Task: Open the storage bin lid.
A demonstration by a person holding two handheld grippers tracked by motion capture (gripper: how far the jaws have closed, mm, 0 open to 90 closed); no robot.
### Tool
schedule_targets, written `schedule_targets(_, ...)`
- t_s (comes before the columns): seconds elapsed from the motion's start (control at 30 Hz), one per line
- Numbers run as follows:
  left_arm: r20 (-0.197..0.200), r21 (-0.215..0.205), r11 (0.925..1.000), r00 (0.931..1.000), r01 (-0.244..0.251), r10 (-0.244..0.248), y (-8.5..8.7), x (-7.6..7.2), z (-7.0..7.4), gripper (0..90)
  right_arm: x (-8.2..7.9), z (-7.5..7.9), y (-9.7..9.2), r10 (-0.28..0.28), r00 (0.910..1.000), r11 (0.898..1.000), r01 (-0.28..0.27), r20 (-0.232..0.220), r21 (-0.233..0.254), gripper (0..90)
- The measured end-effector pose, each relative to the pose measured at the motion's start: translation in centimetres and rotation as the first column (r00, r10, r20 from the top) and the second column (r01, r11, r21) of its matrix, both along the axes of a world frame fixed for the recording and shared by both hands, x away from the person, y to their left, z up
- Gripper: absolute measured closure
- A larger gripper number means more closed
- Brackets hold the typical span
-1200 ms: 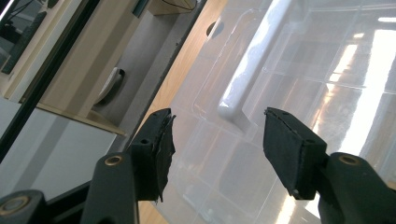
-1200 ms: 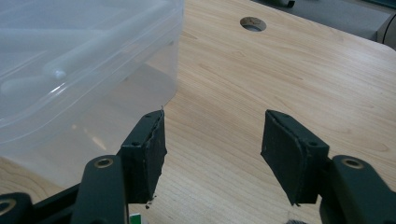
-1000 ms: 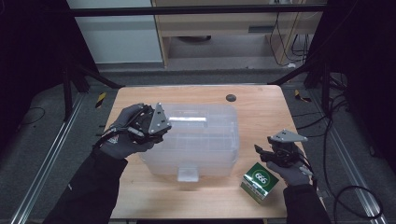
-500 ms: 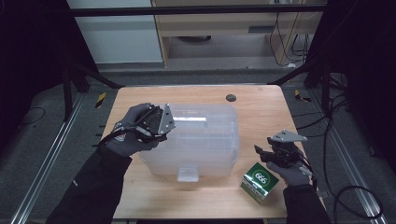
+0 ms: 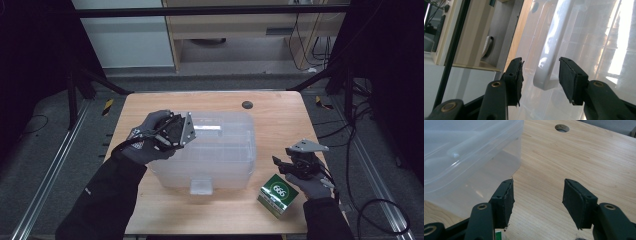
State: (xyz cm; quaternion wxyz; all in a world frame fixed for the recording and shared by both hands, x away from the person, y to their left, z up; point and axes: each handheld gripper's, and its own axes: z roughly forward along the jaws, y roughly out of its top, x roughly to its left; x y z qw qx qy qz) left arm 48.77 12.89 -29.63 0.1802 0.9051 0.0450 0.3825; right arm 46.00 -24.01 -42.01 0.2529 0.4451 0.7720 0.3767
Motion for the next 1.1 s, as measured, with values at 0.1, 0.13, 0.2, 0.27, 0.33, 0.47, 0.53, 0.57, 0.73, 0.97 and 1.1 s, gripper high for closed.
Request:
schedule_targets(0.1, 0.001, 0.029, 0.9996, 1.0000, 0.005, -0.005, -0.3, 0.1, -0.1, 56.0, 0.0, 0.0, 0.0, 0.001, 1.0000, 1.000, -0.001, -0.001, 0.000, 42.6)
schedule_targets(0.13, 0.000, 0.033, 0.9994, 1.0000, 0.005, -0.005, -0.4, 0.1, -0.2, 56.4, 0.0, 0.0, 0.0, 0.001, 1.0000, 1.000, -0.001, -0.001, 0.000, 42.7)
schedule_targets(0.2, 0.004, 0.046, 0.9989, 0.9999, 0.011, -0.011, -0.6, 0.3, -0.2, 58.5, 0.0, 0.0, 0.0, 0.001, 1.0000, 1.000, -0.001, -0.005, 0.001, 42.8)
schedule_targets(0.27, 0.003, 0.054, 0.9984, 0.9999, 0.013, -0.013, -0.8, 0.3, -0.3, 59.1, 0.0, 0.0, 0.0, 0.002, 1.0000, 1.000, -0.002, -0.005, 0.001, 42.9)
schedule_targets(0.33, 0.007, 0.053, 0.9985, 0.9999, 0.014, -0.015, -1.0, 0.4, -0.6, 60.7, 0.0, 0.0, 0.0, 0.003, 1.0000, 1.000, -0.003, -0.005, 0.001, 43.0)
schedule_targets(0.47, 0.019, 0.077, 0.9970, 0.9998, 0.008, -0.009, -1.2, 0.6, -1.0, 64.0, 0.0, -0.1, 0.0, 0.005, 0.9999, 1.000, -0.005, -0.011, 0.000, 43.4)
schedule_targets(0.53, 0.023, 0.087, 0.9962, 0.9997, 0.006, -0.008, -1.3, 0.7, -1.0, 65.7, 0.0, -0.1, 0.0, 0.006, 0.9999, 1.000, -0.006, -0.016, 0.000, 43.5)
schedule_targets(0.57, 0.022, 0.092, 0.9958, 0.9997, 0.005, -0.007, -1.3, 0.7, -1.0, 66.6, 0.0, -0.1, 0.1, 0.008, 0.9998, 1.000, -0.008, -0.016, 0.000, 43.5)
schedule_targets(0.73, 0.028, 0.110, 0.9939, 0.9996, 0.006, -0.010, -1.5, 0.7, -1.0, 69.9, 0.0, 0.0, 0.1, 0.012, 0.9998, 1.000, -0.012, -0.018, 0.003, 43.8)
schedule_targets(0.97, 0.046, 0.163, 0.9866, 0.9988, 0.012, -0.020, -1.7, 0.6, -1.0, 71.5, -0.4, 0.3, 0.2, 0.022, 0.9995, 1.000, -0.021, -0.023, 0.013, 45.6)
schedule_targets(1.1, 0.064, 0.174, 0.9846, 0.9976, 0.012, -0.024, -1.7, 0.4, -1.1, 72.1, -0.9, 0.7, 0.5, 0.039, 0.9989, 0.999, -0.038, -0.026, 0.017, 49.8)
